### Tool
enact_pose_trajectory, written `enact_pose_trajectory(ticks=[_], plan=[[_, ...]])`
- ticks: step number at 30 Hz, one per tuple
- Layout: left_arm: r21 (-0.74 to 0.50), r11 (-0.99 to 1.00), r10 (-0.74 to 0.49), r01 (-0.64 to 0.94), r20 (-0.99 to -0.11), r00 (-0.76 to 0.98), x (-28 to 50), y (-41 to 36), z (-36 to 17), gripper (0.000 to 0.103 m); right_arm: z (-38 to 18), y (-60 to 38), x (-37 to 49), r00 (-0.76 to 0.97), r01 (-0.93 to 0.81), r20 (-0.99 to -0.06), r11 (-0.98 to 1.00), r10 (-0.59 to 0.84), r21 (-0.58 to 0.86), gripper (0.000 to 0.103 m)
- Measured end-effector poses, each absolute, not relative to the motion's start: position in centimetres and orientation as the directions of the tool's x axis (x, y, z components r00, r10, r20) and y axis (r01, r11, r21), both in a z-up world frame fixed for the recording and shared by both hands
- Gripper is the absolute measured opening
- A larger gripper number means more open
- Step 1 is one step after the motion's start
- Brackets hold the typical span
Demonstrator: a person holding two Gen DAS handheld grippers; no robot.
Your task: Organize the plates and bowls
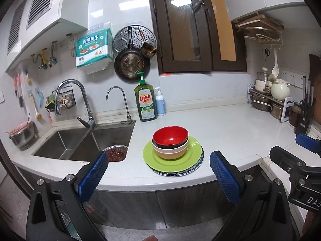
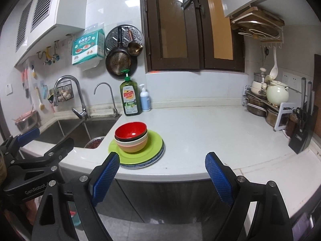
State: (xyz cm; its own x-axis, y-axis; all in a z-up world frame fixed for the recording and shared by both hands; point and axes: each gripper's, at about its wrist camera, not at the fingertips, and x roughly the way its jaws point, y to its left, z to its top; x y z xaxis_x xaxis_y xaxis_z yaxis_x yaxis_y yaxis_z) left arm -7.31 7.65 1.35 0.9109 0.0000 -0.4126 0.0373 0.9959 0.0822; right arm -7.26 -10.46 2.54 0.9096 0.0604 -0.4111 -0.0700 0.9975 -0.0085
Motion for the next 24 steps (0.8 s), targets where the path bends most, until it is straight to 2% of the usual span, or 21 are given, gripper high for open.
enact_pose_trajectory(ticks=[24], plan=[[0.064,0.996,-0.026,0.058,-0.416,0.909,-9.3,7.6,2.1,0.103,3.7,-10.3,-9.7,0.927,-0.048,-0.373,0.999,0.040,-0.013,0.088]])
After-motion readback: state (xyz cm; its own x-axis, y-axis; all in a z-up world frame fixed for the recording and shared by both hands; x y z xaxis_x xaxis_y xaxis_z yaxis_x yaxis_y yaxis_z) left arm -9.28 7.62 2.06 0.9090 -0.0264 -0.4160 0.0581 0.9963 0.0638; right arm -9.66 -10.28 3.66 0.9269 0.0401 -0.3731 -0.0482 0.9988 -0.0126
